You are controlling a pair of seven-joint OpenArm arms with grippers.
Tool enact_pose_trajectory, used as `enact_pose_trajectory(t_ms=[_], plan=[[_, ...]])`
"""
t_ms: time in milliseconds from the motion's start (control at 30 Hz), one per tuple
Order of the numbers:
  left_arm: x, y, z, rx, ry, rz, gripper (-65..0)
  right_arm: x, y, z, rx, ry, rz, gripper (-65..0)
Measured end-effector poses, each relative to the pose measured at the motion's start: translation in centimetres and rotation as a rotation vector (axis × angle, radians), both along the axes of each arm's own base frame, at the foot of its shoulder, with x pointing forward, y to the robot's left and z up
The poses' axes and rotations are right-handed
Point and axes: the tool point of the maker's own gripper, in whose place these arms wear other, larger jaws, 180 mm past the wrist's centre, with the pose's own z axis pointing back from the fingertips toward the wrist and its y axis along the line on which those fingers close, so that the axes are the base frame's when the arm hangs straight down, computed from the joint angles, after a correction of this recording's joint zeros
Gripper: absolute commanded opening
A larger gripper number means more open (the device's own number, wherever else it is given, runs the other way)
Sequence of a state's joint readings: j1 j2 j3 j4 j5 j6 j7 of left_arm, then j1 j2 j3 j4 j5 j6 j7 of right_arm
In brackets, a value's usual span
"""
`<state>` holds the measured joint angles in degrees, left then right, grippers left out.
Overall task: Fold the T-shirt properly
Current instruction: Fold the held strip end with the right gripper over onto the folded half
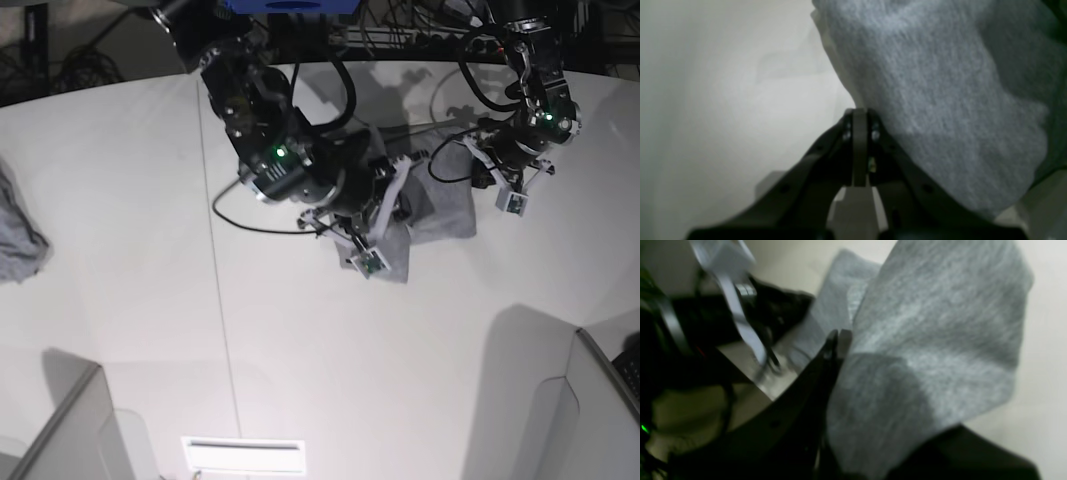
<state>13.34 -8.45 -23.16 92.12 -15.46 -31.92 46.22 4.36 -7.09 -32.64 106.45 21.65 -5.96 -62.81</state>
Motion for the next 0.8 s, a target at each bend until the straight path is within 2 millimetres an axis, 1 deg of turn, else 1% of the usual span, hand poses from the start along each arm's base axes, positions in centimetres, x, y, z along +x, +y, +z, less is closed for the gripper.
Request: enact_pose_trajectory(t_ms=[100, 167, 267, 333, 467, 533, 567, 667, 733, 800], plan=[[-0.2, 0.0, 0.0, -0.004, -0.002, 0.001, -65.0, 1.4, 0.7, -0.2, 0.055, 0.027, -0.042, -65.0], [-0.3, -0.1, 0.0, -0.008, -0.004, 0.002, -65.0, 1.6, 0.9, -1.1, 0.052, 0.053, -0.047, -65.0], [-0.3, -0.1, 0.0, -0.007, -0.003, 0.002, -65.0, 1.1, 0.8, -2.6, 0.027, 0.094, -0.045, -65.0], [-0.5, 0.1, -0.1, -0.004, 0.000, 0.000, -65.0, 0.6, 1.0, -3.0, 0.015, 0.098, -0.030, -65.0], [-1.2, 0.6, 0.2, 0.028, 0.013, -0.014, -65.0, -1.4, 3.1, -2.8, 0.008, 0.086, 0.060, -65.0], [-1.9, 0.8, 0.4, 0.053, 0.029, -0.025, -65.0, -1.7, 4.2, -2.9, 0.034, 0.077, 0.073, -65.0], [-2.1, 0.8, 0.5, 0.062, 0.033, -0.029, -65.0, -1.5, 4.5, -3.3, 0.046, 0.082, 0.061, -65.0], [-3.0, 0.9, 0.6, 0.083, 0.050, -0.037, -65.0, 0.3, 3.2, -5.4, -0.006, 0.072, 0.003, -65.0], [-3.6, 1.5, 1.0, 0.101, 0.049, -0.023, -65.0, 0.8, 2.9, -5.8, -0.005, 0.062, -0.016, -65.0], [-4.4, 2.4, 1.3, 0.118, 0.052, -0.003, -65.0, 1.2, 2.9, -5.7, -0.008, 0.057, -0.015, -65.0]])
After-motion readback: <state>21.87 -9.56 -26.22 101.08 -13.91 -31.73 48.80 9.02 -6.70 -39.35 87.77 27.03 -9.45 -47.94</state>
